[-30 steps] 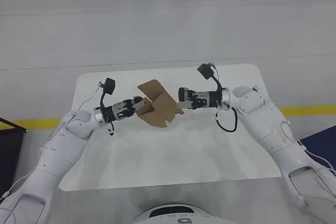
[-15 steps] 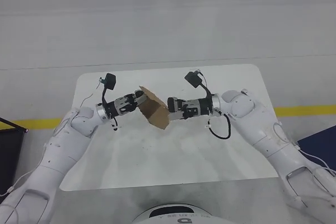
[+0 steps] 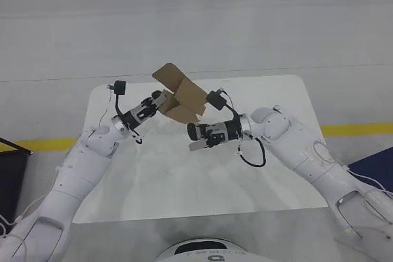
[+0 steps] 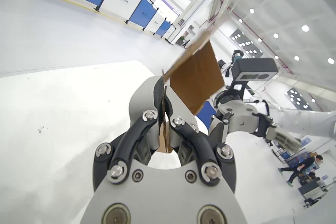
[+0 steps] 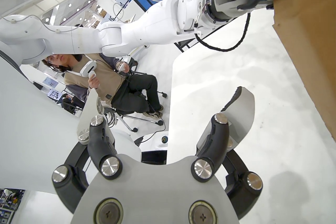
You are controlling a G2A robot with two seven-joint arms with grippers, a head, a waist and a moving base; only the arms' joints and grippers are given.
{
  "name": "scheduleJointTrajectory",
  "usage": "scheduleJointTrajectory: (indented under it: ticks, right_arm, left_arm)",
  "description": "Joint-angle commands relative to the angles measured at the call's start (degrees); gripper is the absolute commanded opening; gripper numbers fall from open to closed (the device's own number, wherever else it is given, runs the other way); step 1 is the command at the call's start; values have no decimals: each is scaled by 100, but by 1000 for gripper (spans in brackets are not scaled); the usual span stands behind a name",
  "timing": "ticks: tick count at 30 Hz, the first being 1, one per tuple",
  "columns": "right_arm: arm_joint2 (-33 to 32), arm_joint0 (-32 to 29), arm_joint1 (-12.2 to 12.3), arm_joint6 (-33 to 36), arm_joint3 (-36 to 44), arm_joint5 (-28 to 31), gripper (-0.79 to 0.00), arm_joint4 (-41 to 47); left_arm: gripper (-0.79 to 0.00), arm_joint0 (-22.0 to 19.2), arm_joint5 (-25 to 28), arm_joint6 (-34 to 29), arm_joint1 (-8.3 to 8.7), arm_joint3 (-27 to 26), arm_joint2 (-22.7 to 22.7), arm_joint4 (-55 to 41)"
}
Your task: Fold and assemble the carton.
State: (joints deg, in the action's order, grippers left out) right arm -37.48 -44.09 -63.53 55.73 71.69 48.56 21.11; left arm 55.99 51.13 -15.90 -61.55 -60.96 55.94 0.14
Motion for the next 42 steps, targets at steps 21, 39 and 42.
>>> scheduleJointTrajectory:
  ticks: [21,39,42]
  right_arm:
    - [-1914,-2075,738,-4579,1419,-2575,-15,-6207]
    - [-1624,-1865,528,-4856,1407,-2393,0,-6999]
    - [-1574,-1849,493,-4895,1414,-2282,0,-7002]
  left_arm:
    - [-785,362,-705,-3434,264,-492,569,-3233]
    - [-785,539,-790,-3152,158,-586,588,-3266]
    - [-785,523,-796,-3032,117,-580,546,-3255]
